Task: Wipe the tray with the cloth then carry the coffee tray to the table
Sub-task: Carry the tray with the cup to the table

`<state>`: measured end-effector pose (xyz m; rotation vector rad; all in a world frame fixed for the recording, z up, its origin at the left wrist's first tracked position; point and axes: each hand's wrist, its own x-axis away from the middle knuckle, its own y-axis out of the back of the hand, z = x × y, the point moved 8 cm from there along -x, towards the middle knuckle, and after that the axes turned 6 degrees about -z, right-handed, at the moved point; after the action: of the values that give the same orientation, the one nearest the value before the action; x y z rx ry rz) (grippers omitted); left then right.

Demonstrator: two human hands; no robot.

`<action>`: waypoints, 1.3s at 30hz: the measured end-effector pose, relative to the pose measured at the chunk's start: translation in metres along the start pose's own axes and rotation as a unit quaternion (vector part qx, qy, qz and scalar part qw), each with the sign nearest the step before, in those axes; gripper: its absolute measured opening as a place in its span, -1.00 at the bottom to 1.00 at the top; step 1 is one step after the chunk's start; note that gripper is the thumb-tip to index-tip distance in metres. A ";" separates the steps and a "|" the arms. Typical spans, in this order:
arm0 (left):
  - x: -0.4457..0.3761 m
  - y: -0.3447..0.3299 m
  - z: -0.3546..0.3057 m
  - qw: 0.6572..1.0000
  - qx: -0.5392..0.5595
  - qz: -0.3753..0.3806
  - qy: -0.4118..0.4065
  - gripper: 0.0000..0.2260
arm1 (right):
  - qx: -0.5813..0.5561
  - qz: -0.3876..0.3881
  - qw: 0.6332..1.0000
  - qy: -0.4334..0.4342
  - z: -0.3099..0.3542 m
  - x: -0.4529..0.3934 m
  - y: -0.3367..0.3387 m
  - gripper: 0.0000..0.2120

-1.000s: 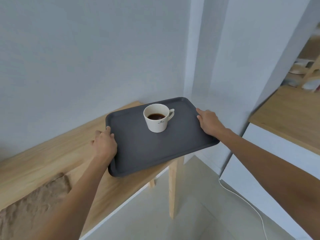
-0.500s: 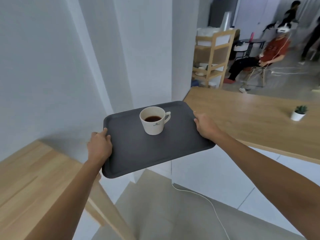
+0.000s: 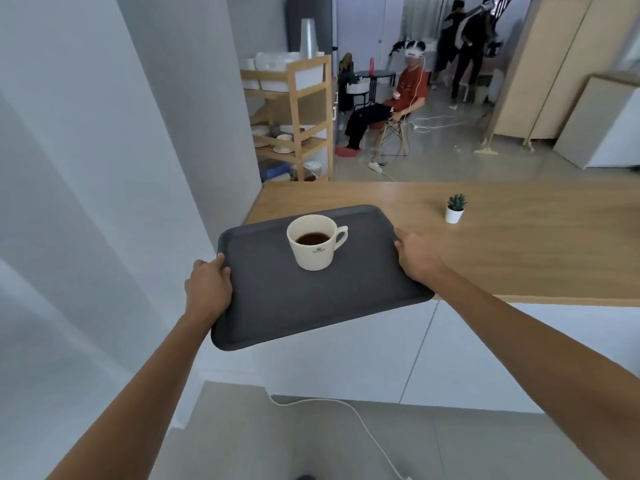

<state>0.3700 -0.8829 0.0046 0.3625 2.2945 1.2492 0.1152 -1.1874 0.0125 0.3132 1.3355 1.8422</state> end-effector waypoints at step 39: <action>-0.275 -0.380 -0.127 0.988 0.011 0.146 -0.046 -0.62 | 0.083 0.052 0.972 -0.212 -0.250 -0.243 -0.166 -0.58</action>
<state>0.5338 -1.3044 -0.1747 0.7710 2.2350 1.3135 0.1923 -1.5166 -0.1734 0.8306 1.1876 1.6278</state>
